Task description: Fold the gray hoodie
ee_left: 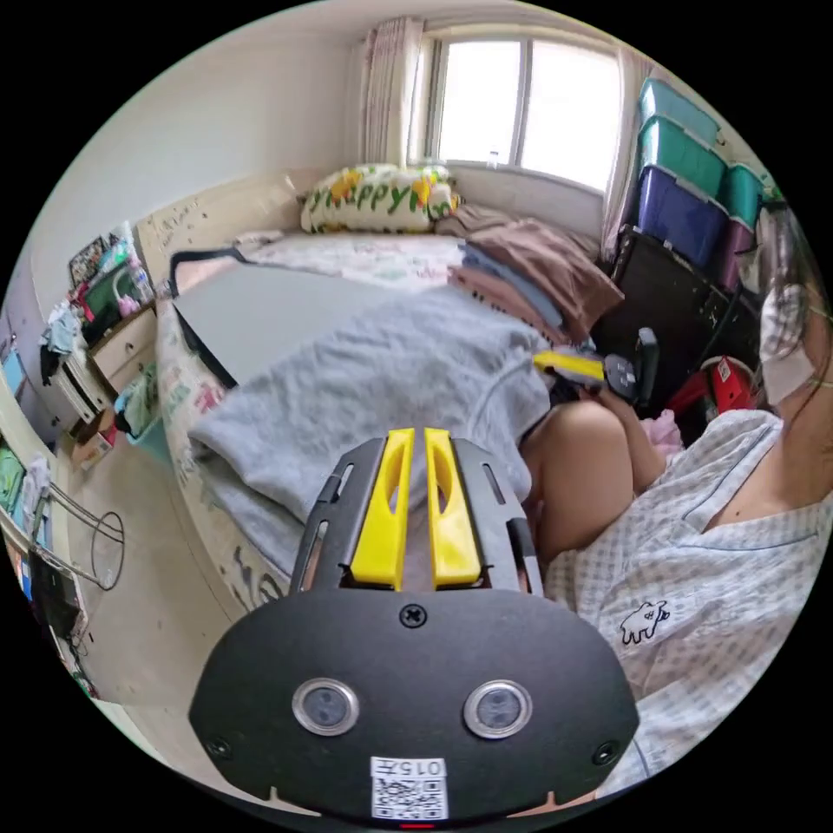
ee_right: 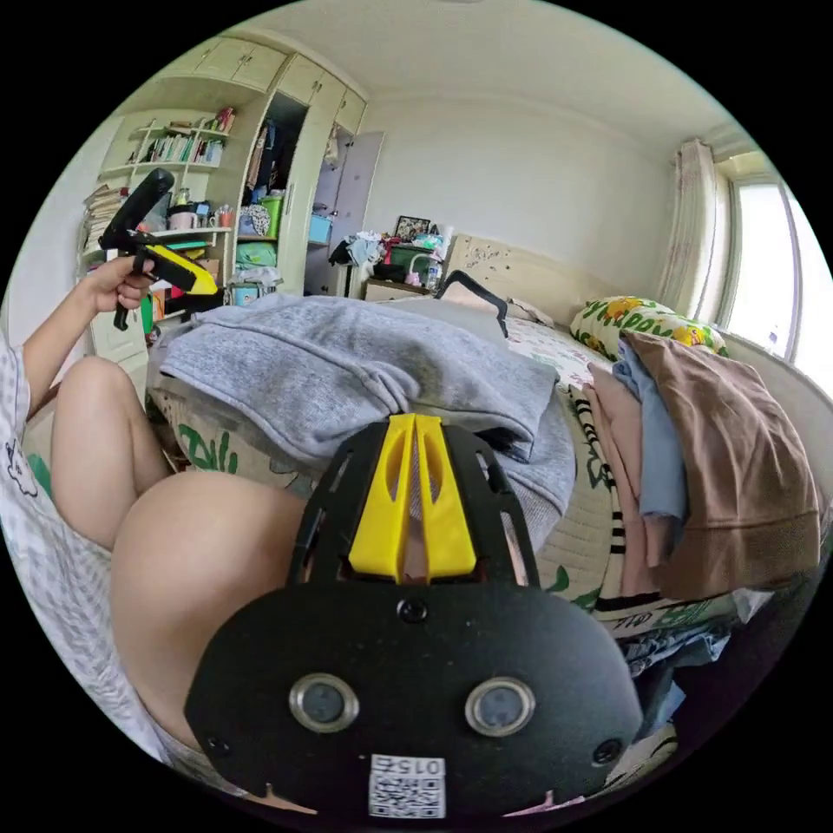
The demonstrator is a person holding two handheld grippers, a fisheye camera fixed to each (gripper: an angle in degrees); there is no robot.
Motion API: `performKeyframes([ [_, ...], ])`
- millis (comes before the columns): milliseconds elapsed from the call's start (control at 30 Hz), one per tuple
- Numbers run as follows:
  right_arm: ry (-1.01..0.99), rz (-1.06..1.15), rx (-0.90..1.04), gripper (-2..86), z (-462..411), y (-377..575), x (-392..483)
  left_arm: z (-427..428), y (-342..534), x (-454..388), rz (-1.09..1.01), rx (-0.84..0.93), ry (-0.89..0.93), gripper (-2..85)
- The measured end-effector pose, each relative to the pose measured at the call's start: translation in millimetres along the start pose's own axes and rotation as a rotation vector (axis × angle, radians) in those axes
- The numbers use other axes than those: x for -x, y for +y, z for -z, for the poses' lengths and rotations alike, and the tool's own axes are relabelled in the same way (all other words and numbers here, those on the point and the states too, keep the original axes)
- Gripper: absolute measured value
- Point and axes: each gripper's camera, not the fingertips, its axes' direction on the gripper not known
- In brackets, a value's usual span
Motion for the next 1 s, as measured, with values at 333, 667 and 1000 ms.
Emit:
performKeyframes([
  [333,-0.031,-0.408,-0.061,7.6,39.9,83.7,-113.8,-113.8,-235.1,-22.5,-0.18,0.068,0.014,9.9],
  [667,-0.238,-0.443,0.019,10.2,11.9,96.3,-175.6,-374.3,-372.3,-56.6,-0.167,0.347,0.155,13.1],
  [1000,-0.385,-0.433,-0.011,6.8,4.0,115.4,-212.8,-472.9,-388.0,-50.9,-0.179,0.569,0.164,11.1],
])
